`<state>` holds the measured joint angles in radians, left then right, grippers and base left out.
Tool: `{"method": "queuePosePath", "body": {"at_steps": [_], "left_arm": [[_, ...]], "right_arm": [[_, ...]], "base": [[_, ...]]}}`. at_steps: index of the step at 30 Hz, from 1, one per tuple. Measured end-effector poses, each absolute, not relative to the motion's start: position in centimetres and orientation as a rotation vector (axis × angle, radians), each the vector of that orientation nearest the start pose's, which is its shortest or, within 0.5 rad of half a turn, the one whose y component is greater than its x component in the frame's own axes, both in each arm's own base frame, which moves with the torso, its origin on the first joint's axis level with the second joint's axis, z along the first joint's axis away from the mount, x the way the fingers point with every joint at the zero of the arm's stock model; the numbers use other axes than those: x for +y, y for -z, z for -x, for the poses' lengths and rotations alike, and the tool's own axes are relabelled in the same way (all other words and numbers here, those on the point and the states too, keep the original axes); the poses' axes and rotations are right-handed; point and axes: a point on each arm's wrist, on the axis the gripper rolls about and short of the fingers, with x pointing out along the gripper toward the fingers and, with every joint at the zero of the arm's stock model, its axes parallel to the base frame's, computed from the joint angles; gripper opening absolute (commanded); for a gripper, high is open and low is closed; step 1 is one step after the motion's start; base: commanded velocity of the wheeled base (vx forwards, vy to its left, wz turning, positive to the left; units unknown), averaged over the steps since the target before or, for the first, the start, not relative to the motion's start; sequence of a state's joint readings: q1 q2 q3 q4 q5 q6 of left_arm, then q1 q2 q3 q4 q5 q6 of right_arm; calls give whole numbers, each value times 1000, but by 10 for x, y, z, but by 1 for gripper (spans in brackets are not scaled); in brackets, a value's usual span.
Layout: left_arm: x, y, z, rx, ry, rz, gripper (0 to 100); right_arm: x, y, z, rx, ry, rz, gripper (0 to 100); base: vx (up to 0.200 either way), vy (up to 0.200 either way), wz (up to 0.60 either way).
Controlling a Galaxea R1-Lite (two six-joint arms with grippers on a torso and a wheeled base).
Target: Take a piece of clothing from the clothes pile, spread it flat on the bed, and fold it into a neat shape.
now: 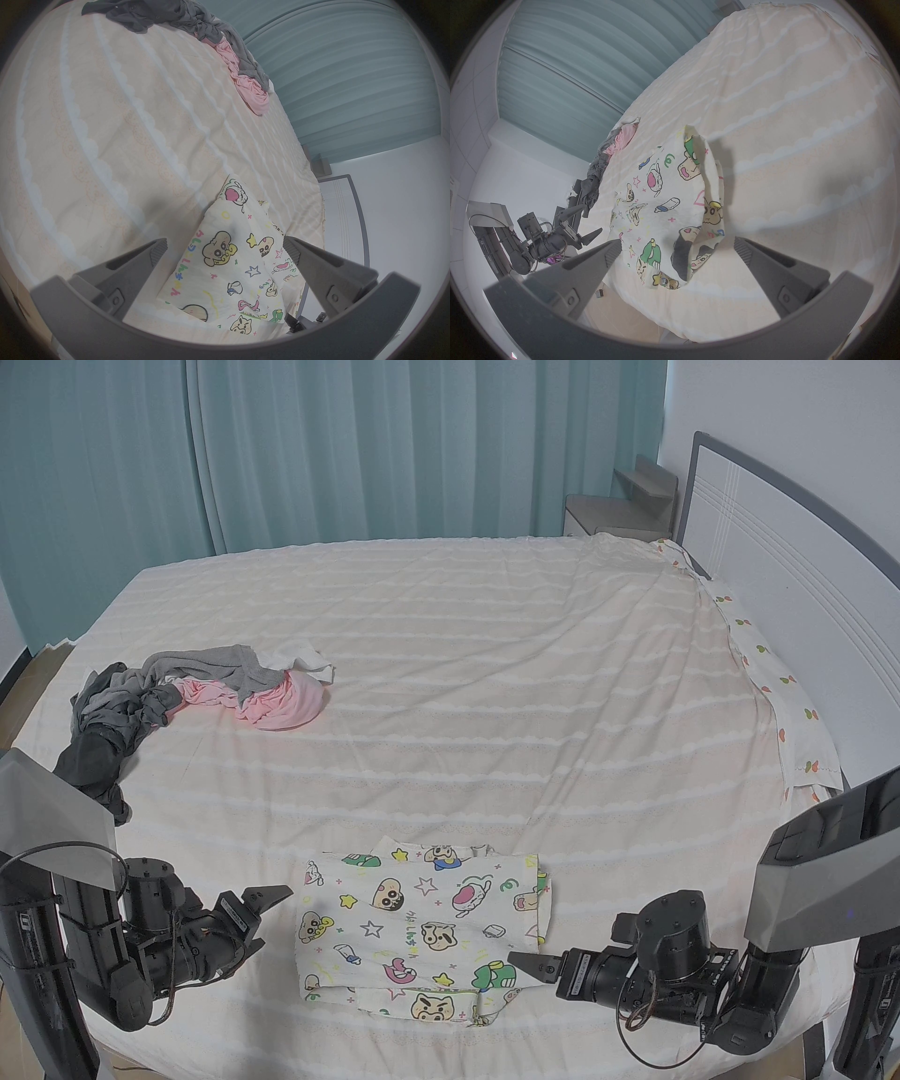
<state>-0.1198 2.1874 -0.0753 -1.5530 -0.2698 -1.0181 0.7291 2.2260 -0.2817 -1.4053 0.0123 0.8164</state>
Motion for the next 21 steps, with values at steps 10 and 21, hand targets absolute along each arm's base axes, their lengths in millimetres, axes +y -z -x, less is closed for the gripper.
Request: {"method": "queuePosePath", "body": {"at_steps": [10,21], "left_arm": [[-34,-2,-232,708,60,1018,100],[-34,1,-232,712,65,972,100]], "right_arm": [[204,14,-203,782,-536,-558,0],[211,22,-210,778,-530,-551,0]], "base": [[0,0,0],[0,0,0]]}}
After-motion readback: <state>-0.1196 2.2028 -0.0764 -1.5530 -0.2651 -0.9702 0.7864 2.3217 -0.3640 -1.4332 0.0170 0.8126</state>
